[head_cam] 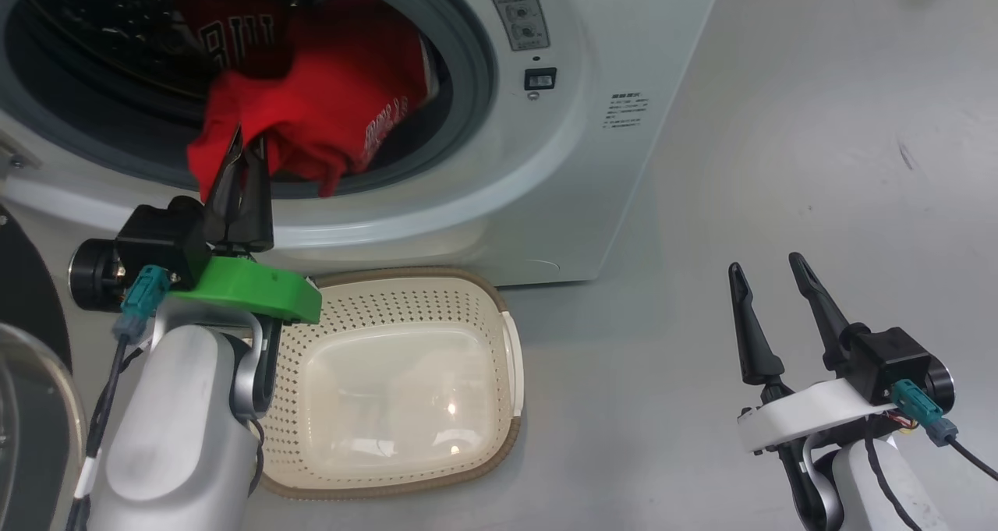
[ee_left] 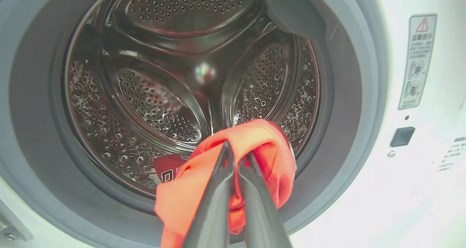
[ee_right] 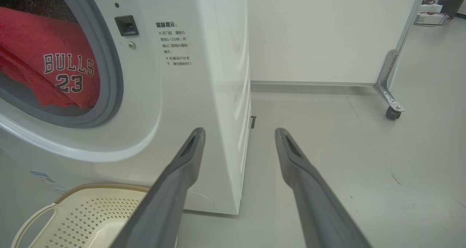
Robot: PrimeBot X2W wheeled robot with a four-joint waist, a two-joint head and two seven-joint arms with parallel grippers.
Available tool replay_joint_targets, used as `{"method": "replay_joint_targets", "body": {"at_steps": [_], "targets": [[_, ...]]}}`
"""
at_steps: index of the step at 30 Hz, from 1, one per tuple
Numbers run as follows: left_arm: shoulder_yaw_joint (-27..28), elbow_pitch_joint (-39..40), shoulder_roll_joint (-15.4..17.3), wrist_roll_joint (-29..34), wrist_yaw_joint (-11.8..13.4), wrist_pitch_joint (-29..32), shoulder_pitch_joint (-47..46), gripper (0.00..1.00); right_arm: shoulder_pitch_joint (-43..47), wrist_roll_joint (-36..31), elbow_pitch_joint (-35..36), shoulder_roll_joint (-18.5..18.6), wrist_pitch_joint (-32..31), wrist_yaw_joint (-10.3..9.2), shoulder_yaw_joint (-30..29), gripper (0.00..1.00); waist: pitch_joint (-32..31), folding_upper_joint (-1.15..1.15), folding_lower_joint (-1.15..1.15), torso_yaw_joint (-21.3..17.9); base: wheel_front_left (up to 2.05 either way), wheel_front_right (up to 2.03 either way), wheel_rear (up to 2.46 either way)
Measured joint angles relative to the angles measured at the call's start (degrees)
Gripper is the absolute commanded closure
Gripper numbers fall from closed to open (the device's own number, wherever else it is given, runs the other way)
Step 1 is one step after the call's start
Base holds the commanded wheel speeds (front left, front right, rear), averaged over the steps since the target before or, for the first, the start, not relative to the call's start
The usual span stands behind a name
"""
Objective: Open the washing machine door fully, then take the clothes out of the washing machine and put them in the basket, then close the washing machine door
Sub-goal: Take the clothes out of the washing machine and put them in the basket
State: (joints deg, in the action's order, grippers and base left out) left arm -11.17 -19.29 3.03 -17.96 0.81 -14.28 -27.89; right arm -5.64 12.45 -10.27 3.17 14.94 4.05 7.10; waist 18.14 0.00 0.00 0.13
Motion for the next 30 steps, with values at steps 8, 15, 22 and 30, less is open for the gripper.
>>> {"method": "replay_joint_targets", "body": {"at_steps": [8, 15, 22, 30], "targets": [[-1.37, 6.88, 0.02, 1.44, 0.51, -0.16, 5.85, 1.0, 1.16, -0.53, 0.03, 0.09, 0.0, 0.0, 0.15, 0.0, -2.39, 0.0, 0.0, 3.35, 0.0, 0.0, 0.0], [-2.86, 8.0, 0.03, 1.07, 0.91, 0.75, 12.75, 1.0, 1.58, -0.56, 0.1, 0.04, 0.0, 0.0, 1.09, 0.0, -4.14, 0.0, 0.0, 4.53, 0.0, 0.0, 0.0], [-4.68, 4.58, -0.09, -2.59, 0.14, 3.69, 18.11, 1.0, 1.58, -1.03, 0.68, 0.04, 0.0, 0.11, 2.18, 0.0, -3.41, 0.0, 0.0, 3.86, 0.0, 0.0, 0.0], [-6.08, -0.16, -0.15, -4.24, -1.04, 6.34, 18.78, 1.0, 1.38, -1.07, 1.18, 0.02, 0.0, 0.45, 3.03, 0.0, -1.82, 0.0, 0.0, 1.71, 0.0, 0.0, 0.0]]}}
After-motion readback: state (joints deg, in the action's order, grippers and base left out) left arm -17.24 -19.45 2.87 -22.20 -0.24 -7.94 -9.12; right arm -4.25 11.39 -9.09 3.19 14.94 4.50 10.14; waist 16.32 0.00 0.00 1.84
